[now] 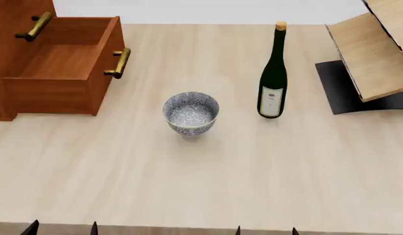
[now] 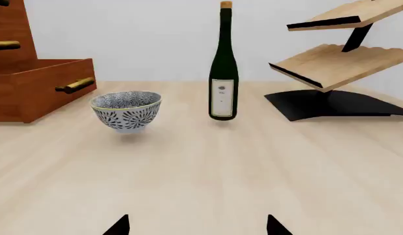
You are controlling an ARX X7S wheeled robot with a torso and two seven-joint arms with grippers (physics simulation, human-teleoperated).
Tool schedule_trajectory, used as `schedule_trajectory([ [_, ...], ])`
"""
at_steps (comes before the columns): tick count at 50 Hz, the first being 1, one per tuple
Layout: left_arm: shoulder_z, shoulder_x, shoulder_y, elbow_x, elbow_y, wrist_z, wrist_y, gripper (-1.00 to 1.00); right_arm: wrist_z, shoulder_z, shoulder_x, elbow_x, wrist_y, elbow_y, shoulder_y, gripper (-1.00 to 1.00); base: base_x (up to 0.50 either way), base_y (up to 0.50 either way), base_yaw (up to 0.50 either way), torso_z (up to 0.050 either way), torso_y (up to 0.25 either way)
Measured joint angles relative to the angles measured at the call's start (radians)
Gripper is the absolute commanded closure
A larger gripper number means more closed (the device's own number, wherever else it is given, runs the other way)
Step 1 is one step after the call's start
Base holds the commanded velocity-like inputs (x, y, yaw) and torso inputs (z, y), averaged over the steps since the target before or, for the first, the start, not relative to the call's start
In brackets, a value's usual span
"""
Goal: Put the wine bottle in the bottom drawer of the cabinet.
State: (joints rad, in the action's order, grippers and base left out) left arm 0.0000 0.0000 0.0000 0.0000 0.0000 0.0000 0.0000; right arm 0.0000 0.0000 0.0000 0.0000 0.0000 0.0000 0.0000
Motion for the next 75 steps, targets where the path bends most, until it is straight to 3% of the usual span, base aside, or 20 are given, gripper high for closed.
schedule_trajectory([
  [13, 0.026, -0.021, -0.001, -0.014, -0.004, -0.032, 0.003, -1.00, 0.024, -0.030, 0.023, 0.014, -0.020, 0.008, -0.002, -1.00, 0.00, 0.00, 0.00, 0.000, 0.000],
  [58, 0.119, -0.088, 0.010, -0.024, -0.001, -0.137, 0.049, -1.00, 0.101, -0.122, 0.093, 0.063, -0.039, 0.003, -0.007, -1.00, 0.00, 0.00, 0.00, 0.050, 0.000],
  [67, 0.130, -0.101, 0.009, -0.015, 0.049, -0.165, -0.017, -1.00, 0.122, -0.127, 0.107, 0.075, 0.022, -0.065, -0.009, -1.00, 0.00, 0.00, 0.00, 0.004, 0.000],
  [75, 0.127, -0.113, 0.009, -0.031, 0.218, -0.176, -0.193, -1.00, 0.138, -0.131, 0.126, 0.091, 0.125, -0.200, -0.017, -1.00, 0.00, 0.00, 0.00, 0.000, 0.000],
])
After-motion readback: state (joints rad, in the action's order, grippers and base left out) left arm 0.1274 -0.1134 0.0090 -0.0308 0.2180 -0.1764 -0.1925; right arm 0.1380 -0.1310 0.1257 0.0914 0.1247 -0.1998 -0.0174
